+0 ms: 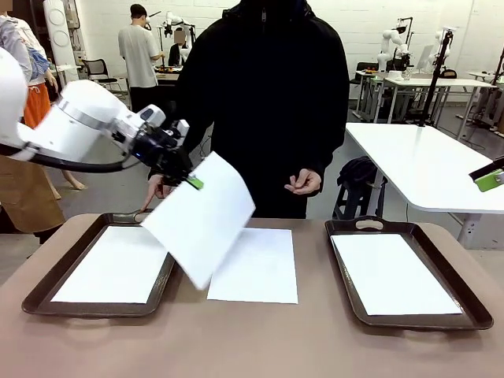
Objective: Sort the A4 documents.
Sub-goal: Place the A4 Paper in the designated Handle tray.
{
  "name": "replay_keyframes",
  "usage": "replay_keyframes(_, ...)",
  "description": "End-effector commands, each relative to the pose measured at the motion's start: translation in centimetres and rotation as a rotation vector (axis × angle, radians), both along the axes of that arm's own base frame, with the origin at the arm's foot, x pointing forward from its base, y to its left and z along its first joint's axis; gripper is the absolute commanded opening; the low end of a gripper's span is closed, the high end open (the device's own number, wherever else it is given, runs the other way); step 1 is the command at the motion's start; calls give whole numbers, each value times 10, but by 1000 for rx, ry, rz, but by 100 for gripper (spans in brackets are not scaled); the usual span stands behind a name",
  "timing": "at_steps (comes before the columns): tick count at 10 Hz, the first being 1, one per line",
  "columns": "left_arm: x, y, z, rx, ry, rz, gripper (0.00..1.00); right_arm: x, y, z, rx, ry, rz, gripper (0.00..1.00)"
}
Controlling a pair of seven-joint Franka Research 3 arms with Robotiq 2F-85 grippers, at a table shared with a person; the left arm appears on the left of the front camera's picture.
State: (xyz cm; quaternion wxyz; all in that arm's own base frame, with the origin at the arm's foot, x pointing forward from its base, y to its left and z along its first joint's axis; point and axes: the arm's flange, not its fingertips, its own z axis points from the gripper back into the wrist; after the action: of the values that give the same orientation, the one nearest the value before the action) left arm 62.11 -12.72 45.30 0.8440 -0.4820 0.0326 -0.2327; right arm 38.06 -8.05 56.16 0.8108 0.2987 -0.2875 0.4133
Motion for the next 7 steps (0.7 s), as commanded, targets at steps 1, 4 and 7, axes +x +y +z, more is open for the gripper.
replay_keyframes(1, -14, 26, -11, 21, 85, 70, 1, 0, 0, -1, 0, -1, -1, 100)
replay_keyframes(4, -25, 70, -18, 20, 171, 222, 1, 0, 0, -1, 0, -1, -1, 100)
replay_keyframes(7, -31, 108, -30, 30, 163, 418, 1, 0, 0, -1, 0, -1, -1, 100)
